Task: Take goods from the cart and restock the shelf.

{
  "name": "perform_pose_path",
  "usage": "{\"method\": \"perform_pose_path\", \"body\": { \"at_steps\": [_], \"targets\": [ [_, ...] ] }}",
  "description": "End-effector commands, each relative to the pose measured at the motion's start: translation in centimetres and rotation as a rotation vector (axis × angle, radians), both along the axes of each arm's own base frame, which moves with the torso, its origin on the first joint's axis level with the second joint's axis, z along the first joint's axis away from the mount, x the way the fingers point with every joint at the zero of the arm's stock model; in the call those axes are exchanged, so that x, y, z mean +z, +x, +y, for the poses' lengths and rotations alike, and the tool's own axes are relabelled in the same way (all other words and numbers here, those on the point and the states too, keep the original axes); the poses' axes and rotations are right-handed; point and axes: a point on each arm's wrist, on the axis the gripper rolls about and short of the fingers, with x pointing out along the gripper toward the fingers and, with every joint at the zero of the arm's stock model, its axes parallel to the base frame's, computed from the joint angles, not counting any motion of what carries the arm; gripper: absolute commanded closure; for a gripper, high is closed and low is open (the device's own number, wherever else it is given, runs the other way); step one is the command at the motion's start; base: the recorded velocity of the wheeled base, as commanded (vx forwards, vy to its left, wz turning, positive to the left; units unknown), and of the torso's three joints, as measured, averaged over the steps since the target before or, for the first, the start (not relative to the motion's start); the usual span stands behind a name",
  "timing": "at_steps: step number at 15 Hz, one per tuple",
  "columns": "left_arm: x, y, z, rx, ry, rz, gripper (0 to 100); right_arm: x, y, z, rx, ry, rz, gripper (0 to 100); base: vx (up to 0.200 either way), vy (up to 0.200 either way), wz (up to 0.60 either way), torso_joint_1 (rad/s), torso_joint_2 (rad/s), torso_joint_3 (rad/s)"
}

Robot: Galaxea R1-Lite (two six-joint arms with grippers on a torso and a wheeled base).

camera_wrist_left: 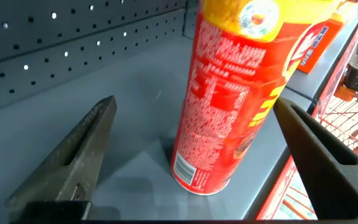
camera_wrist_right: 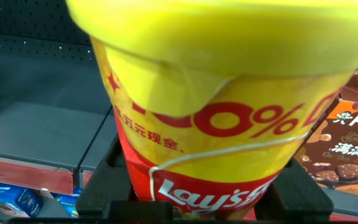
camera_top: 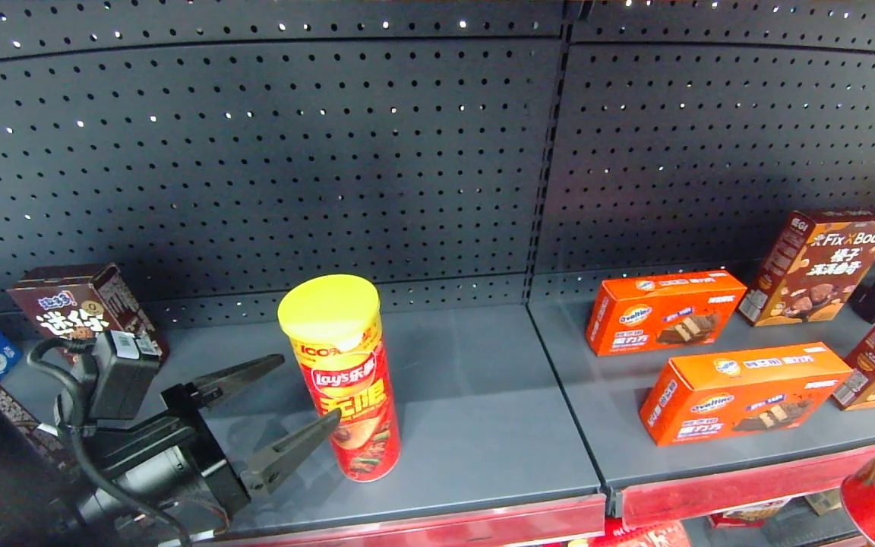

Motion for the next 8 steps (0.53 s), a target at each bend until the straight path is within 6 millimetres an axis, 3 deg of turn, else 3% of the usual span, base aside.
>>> {"method": "perform_pose_path", "body": {
  "at_steps": [1,8],
  "targets": [
    [0.4,-0.3,0.1,-0.003,-0.007,-0.021,0,0.0,0.0,0.0,0.001,0.0,-0.001,100,0.0,0.0,0.0,0.0,0.0,0.0],
    [2.9,-2.5,0.8,0.012,-0.053,-0.147,0,0.0,0.0,0.0,-0.004,-0.001,0.001,100,0.0,0.0,0.0,0.0,0.0,0.0]
  ]
}}
